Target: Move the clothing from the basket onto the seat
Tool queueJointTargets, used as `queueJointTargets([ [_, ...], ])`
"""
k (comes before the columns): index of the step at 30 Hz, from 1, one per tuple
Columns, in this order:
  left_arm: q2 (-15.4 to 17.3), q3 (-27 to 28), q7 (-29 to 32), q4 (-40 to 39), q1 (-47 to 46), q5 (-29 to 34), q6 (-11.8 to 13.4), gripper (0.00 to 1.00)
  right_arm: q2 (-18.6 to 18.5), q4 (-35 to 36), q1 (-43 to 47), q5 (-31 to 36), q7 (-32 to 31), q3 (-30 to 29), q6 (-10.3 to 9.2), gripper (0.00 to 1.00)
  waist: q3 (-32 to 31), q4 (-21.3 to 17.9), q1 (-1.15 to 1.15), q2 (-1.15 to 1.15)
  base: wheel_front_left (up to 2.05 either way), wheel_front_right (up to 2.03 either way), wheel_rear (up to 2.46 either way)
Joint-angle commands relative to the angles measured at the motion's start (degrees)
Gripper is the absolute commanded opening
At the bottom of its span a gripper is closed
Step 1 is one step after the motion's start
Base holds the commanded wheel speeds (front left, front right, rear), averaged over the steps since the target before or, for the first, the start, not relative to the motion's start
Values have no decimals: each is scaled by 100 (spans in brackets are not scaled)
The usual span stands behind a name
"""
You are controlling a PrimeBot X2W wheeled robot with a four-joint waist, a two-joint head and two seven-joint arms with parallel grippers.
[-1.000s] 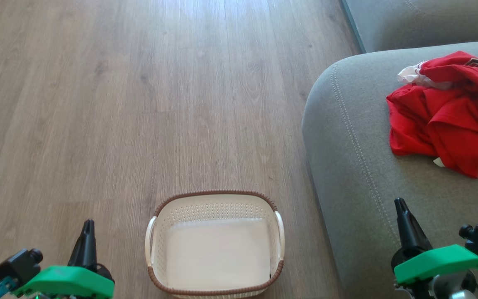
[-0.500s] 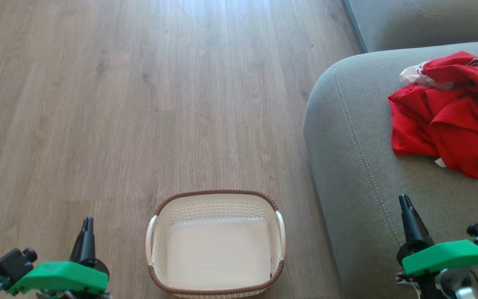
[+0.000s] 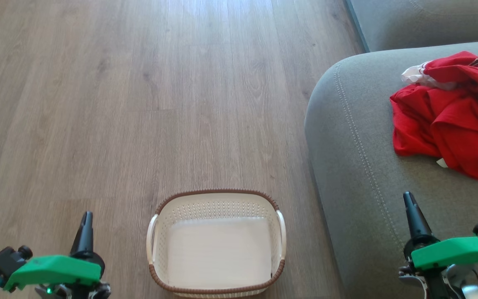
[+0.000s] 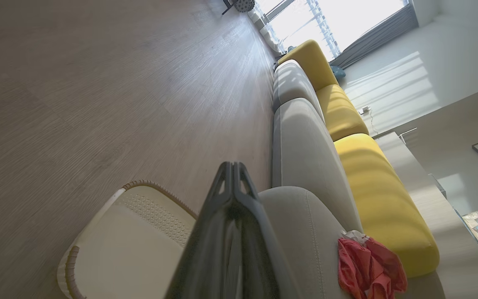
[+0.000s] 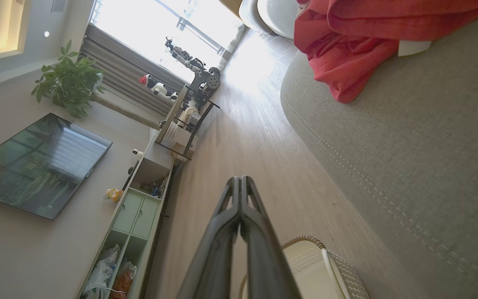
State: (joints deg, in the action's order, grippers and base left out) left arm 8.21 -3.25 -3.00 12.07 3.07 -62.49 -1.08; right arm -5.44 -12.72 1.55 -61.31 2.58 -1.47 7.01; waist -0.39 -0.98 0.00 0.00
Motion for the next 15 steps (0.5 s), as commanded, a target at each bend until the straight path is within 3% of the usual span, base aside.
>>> queueJointTargets([
  [1, 6, 182, 39, -139, -361, -139, -72, 0, -1, 164, -340, -146, -40, 22, 27, 0, 1, 2, 0, 0, 0, 0, 0],
  [15, -128, 381, 271, -49, -510, -903, -223, 0, 46, 87, -452, -953, -247, -89, 33, 0, 16, 28, 0, 0, 0, 0, 0],
])
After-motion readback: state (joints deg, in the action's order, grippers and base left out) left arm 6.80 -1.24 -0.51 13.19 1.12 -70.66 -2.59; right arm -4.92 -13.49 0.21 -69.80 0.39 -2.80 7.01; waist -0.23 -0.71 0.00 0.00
